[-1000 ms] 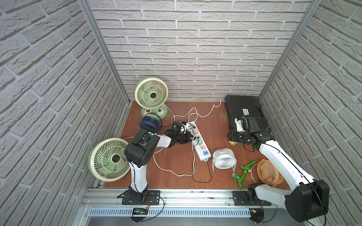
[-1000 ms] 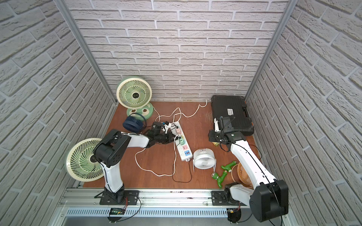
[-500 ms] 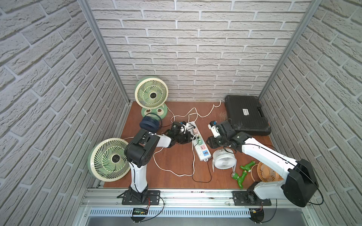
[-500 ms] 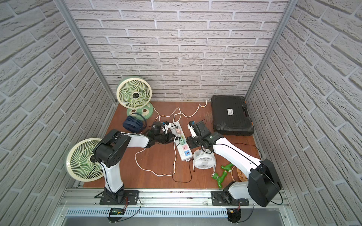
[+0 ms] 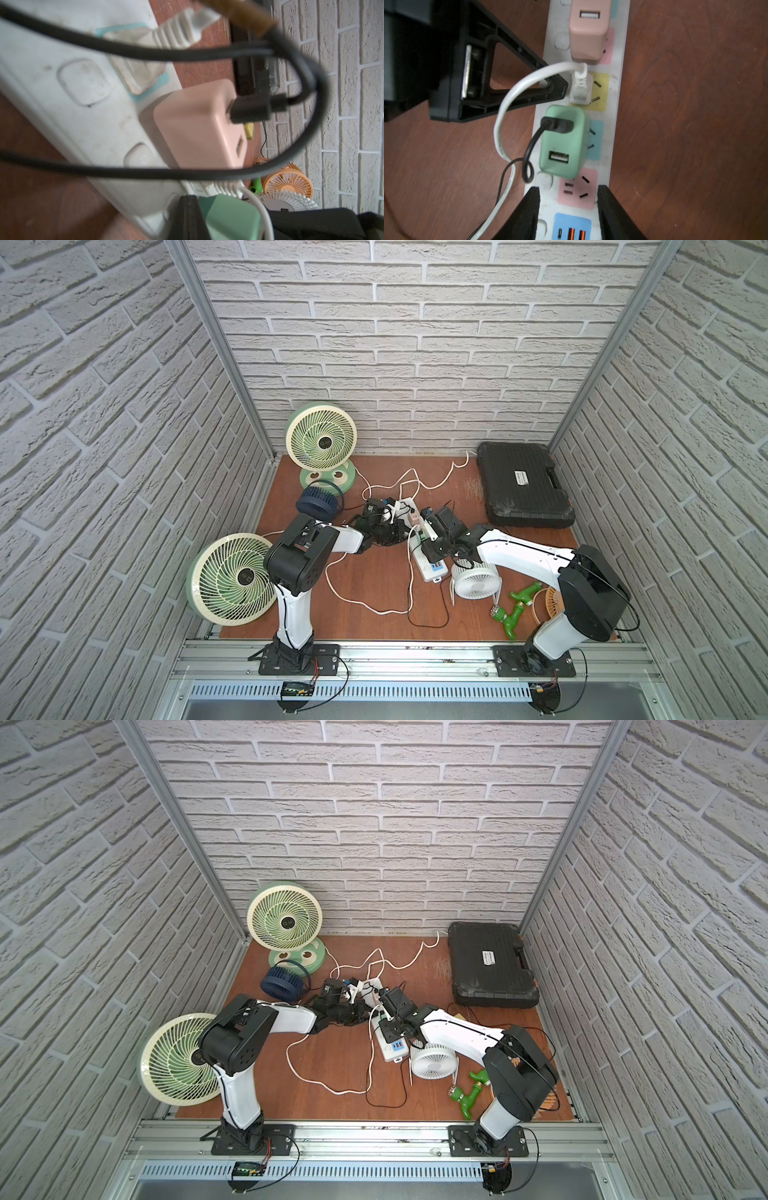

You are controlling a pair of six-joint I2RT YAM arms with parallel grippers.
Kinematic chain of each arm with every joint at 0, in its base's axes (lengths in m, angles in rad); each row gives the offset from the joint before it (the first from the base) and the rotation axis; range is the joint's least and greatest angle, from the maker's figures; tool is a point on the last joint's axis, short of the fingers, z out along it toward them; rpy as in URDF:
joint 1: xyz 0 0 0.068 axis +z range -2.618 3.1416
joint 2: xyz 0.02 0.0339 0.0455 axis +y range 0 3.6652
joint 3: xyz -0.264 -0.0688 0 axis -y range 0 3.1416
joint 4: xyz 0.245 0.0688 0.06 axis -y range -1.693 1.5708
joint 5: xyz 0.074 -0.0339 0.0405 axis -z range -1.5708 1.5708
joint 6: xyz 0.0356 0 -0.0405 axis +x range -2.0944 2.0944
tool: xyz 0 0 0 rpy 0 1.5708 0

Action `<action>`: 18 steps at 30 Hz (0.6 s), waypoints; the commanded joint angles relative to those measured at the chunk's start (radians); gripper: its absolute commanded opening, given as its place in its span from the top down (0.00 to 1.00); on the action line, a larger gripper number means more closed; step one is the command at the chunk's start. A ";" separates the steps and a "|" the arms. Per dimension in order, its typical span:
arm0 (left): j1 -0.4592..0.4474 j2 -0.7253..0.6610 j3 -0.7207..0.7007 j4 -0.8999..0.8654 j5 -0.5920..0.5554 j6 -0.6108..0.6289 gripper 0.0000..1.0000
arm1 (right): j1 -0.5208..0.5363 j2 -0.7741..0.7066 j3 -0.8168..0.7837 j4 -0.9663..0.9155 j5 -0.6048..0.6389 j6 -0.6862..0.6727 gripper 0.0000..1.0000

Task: Unplug the desk fan from the power strip
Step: Remove the plug from the socket.

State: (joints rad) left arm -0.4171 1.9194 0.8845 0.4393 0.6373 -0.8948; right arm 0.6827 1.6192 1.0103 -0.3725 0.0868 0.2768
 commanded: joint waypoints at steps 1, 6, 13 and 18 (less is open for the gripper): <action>0.009 0.018 -0.019 -0.024 -0.018 -0.001 1.00 | 0.015 0.009 0.014 0.078 0.056 0.013 0.49; 0.009 0.025 -0.019 -0.017 -0.014 -0.007 1.00 | 0.015 0.022 -0.005 0.147 0.067 0.033 0.50; 0.008 0.032 -0.016 -0.013 -0.013 -0.011 1.00 | 0.015 0.048 -0.023 0.230 0.096 0.053 0.50; 0.010 0.033 -0.017 -0.011 -0.013 -0.013 1.00 | 0.017 0.080 -0.022 0.261 0.106 0.069 0.51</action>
State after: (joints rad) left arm -0.4160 1.9228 0.8841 0.4454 0.6426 -0.9085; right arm 0.6895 1.6913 1.0039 -0.1768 0.1680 0.3225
